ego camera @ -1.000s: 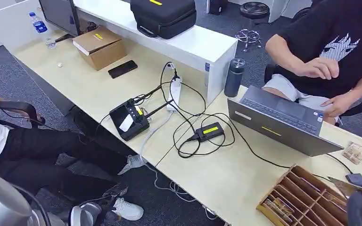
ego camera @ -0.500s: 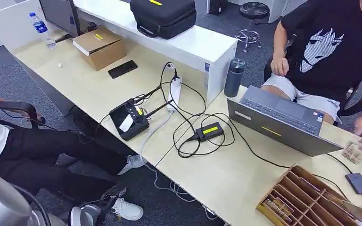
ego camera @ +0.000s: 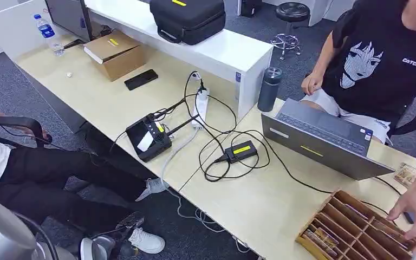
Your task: Pass the card to the sensor for recognition and then transmit it.
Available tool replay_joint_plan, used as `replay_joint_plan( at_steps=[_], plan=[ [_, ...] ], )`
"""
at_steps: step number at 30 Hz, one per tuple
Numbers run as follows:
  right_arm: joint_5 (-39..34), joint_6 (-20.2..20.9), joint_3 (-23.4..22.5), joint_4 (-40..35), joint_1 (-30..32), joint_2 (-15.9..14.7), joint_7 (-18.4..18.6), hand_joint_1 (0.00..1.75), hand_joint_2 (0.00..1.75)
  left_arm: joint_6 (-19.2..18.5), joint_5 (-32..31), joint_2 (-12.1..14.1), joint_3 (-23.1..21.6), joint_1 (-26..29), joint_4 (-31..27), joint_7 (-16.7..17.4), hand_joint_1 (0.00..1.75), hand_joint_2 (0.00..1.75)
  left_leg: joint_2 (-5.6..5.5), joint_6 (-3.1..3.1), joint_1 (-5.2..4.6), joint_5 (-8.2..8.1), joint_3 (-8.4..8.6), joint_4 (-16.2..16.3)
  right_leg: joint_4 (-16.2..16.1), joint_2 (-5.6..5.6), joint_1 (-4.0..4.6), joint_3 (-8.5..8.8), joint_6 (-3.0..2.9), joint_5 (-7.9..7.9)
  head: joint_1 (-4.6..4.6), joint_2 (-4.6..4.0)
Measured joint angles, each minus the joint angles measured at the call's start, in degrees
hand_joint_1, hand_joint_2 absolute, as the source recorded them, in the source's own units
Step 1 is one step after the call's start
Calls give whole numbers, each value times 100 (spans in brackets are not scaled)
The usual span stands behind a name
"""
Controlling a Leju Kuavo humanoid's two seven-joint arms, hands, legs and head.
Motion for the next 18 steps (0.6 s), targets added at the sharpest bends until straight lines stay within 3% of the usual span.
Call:
replay_joint_plan(
  at_steps=[18],
  plan=[
    [-120, 5, -472, 149, -3, 24, -9, 175, 175, -11, -83, 0, 53, -1, 0, 2, 0, 175, 1, 0, 0, 0, 0, 0, 0, 1, 0, 0, 0, 0, 0, 0]
  ],
)
